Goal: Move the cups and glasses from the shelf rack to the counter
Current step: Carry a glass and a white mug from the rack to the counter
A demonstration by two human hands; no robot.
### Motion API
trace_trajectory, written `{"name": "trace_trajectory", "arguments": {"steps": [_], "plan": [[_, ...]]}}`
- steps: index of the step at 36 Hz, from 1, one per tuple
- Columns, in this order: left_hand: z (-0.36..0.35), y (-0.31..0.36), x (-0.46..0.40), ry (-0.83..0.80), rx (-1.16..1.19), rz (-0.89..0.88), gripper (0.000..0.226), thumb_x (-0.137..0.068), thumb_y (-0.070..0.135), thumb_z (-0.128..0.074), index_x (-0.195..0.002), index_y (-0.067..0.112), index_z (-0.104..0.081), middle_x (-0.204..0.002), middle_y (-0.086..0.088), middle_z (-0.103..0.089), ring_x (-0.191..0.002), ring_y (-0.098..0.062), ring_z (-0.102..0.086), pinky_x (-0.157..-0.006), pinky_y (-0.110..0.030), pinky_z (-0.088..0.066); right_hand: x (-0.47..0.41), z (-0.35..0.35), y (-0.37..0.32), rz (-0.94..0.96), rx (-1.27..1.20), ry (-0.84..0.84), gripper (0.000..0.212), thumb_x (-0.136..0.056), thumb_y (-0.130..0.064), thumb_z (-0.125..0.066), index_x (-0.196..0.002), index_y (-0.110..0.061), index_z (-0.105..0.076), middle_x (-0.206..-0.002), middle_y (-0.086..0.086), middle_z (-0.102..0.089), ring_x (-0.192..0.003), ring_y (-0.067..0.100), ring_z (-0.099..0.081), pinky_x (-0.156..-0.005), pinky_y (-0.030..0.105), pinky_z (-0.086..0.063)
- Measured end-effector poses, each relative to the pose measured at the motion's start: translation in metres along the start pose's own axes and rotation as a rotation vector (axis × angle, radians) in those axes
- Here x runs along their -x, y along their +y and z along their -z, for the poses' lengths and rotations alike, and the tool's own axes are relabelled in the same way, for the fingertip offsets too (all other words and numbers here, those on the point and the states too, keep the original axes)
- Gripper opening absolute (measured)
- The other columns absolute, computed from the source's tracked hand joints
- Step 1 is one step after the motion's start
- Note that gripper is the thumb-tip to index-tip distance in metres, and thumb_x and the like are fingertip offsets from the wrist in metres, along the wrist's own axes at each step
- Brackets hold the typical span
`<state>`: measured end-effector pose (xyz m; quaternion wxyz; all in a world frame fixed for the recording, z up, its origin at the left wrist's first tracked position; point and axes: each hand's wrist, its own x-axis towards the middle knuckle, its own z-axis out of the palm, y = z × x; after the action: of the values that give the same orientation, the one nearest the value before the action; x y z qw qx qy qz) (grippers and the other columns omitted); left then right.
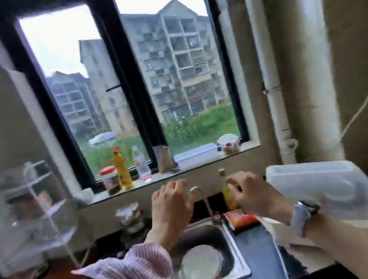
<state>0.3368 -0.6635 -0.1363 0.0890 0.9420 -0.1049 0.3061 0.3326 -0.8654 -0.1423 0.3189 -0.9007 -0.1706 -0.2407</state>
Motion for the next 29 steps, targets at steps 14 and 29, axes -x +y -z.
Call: {"name": "trace_trajectory", "arguments": {"steps": [14,29], "plan": [[0.163,-0.313,0.105,0.134,-0.23,0.473,0.027,-0.086,0.026,-0.051,-0.111,0.015,-0.057,-0.113,-0.011,-0.063,-0.107,-0.029,-0.057,-0.094,-0.038,-0.043,-0.081,-0.224,-0.285,0.438,-0.211,-0.271,0.027,-0.091,-0.02,-0.046,-0.112,-0.014,-0.062,-0.114,0.007,-0.065,-0.107,0.024,-0.058,-0.092,0.032,-0.045],[0.187,-0.563,0.019,0.206,-0.267,0.56,0.03,-0.089,0.028,-0.051,-0.115,0.014,-0.056,-0.116,-0.01,-0.062,-0.105,-0.025,-0.058,-0.091,-0.04,-0.048,-0.266,-0.413,-0.425,0.547,-0.324,-0.295,0.024,-0.092,-0.018,-0.042,-0.099,-0.01,-0.064,-0.102,0.007,-0.064,-0.094,0.024,-0.059,-0.082,0.033,-0.048]]}}
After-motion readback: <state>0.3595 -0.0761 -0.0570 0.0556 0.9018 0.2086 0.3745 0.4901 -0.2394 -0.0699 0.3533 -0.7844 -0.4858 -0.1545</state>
